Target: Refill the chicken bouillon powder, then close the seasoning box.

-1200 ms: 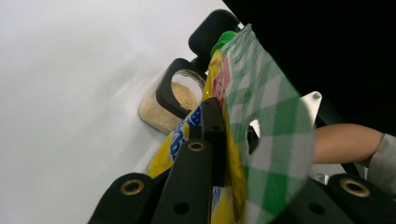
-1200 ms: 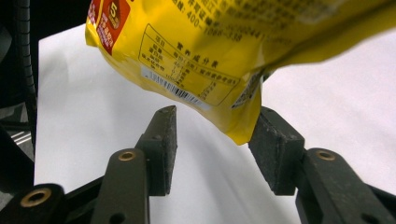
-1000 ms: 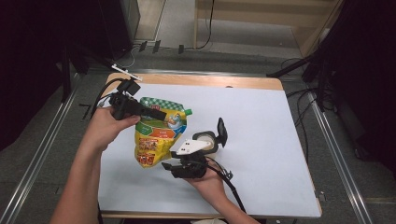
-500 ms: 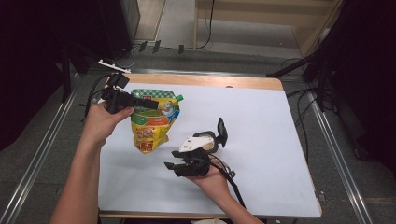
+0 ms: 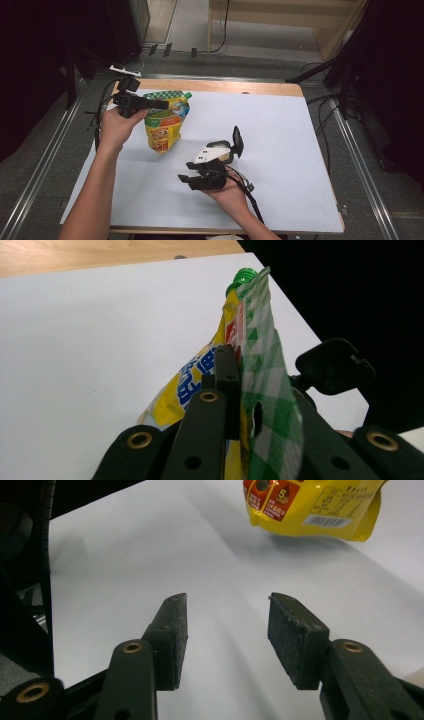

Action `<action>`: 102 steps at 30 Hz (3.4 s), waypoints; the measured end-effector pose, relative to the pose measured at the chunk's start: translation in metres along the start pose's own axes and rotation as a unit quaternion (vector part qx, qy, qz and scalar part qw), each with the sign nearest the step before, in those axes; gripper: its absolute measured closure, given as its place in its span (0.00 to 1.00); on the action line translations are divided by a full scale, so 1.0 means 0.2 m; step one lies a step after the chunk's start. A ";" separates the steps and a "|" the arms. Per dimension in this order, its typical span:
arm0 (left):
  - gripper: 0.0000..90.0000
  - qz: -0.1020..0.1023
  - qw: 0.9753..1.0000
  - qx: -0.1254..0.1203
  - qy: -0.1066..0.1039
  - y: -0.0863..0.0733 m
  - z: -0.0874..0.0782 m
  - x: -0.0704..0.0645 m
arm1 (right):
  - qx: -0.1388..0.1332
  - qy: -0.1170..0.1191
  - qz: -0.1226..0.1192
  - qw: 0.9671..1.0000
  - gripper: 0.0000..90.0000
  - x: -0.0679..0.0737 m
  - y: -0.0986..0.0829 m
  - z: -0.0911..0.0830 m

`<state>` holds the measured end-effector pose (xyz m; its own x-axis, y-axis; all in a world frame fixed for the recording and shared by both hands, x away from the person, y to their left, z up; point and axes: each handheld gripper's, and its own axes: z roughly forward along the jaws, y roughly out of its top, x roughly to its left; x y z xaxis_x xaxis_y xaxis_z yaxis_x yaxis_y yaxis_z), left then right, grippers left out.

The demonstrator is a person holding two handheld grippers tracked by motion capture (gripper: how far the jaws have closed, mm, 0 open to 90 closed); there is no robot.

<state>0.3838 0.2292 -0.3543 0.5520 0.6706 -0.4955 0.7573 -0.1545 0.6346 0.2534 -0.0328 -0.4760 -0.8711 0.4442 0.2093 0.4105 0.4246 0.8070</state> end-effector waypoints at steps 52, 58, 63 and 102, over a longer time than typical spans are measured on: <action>0.65 0.006 0.999 -0.028 0.027 -0.04 -0.31 -0.02 | 0.009 0.021 -0.012 1.000 0.61 0.01 0.06 -0.02; 0.63 -0.007 0.999 -0.032 0.036 -0.06 -0.33 0.03 | 0.011 0.025 -0.012 1.000 0.62 0.01 0.07 -0.03; 0.60 -0.013 0.998 -0.038 0.048 -0.07 -0.35 0.06 | 0.011 0.029 -0.012 0.999 0.64 0.00 0.09 -0.05; 0.46 -0.037 0.996 -0.034 0.075 -0.18 -0.20 0.27 | -0.012 -0.019 0.016 1.000 0.91 -0.25 0.23 -0.55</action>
<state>0.3727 0.2999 -0.3794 0.4334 0.7805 -0.4505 0.7655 -0.0550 0.6411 0.2870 -0.1220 -0.3884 -0.8468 0.4867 0.2148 0.4312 0.3915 0.8129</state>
